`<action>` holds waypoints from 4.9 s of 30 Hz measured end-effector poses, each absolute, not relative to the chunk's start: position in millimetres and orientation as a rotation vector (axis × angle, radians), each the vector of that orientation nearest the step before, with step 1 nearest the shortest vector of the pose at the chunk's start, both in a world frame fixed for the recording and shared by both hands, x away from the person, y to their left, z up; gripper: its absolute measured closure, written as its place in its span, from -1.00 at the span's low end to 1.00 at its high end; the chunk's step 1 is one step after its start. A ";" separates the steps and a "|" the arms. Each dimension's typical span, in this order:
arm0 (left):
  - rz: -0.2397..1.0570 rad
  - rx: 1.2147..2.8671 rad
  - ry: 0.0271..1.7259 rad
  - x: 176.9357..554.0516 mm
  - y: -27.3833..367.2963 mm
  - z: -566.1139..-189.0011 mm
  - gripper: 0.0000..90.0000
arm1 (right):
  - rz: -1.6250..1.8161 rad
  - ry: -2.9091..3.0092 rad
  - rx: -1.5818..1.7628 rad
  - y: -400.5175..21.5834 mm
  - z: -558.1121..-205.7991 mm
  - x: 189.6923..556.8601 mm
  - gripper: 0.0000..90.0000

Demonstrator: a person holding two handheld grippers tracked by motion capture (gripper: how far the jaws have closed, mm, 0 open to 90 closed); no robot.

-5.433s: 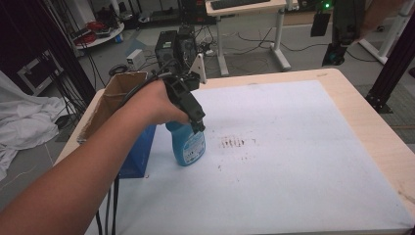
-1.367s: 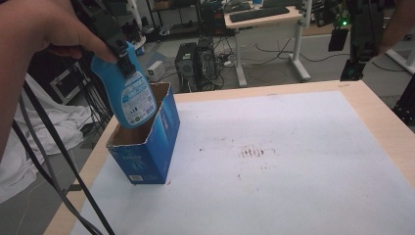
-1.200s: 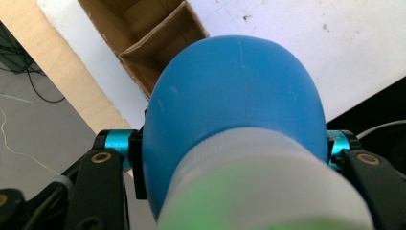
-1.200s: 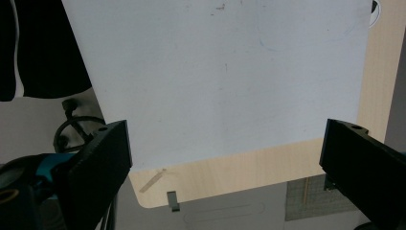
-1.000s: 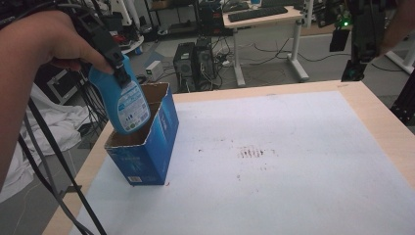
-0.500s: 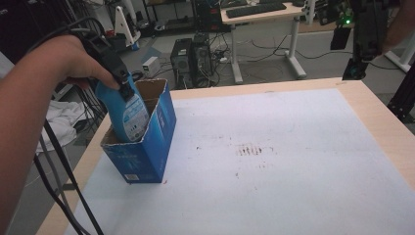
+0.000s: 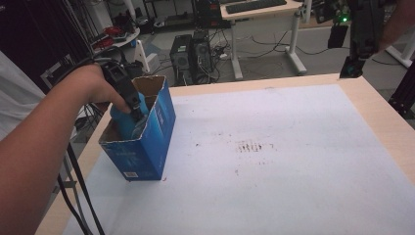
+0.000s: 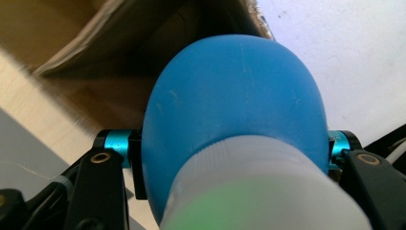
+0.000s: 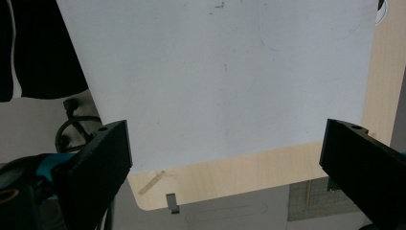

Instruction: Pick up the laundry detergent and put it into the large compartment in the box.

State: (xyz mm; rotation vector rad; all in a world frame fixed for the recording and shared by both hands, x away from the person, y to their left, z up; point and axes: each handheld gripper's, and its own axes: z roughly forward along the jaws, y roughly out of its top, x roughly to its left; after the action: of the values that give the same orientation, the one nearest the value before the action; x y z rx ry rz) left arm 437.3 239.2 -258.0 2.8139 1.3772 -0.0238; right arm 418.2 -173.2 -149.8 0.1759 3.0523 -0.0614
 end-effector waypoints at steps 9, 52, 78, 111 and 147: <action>-0.038 2.861 1.302 436.0 241.1 -273.1 -0.12 | -0.058 3.055 0.184 -176.2 -153.1 419.7 -0.94; -0.049 2.932 1.125 429.4 253.6 -287.5 -0.26 | -0.062 3.061 0.167 -167.6 -155.8 420.2 -0.94; -0.043 2.895 1.099 415.6 251.4 -234.2 -0.62 | -0.061 3.063 0.165 -166.0 -151.4 416.5 -0.94; 0.000 3.003 0.668 405.8 167.3 -216.5 -0.96 | -0.075 3.075 0.163 -164.7 -157.4 414.9 -0.94; -0.121 3.090 0.279 399.3 98.2 -249.9 -0.96 | -0.066 3.071 0.151 -159.9 -155.6 404.9 -0.94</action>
State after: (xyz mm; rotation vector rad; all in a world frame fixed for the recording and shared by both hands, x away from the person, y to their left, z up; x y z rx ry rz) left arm 399.3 98.2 -249.9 3.0897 0.2792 -0.1205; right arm 404.9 -159.9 -155.6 0.1509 3.0715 -0.0664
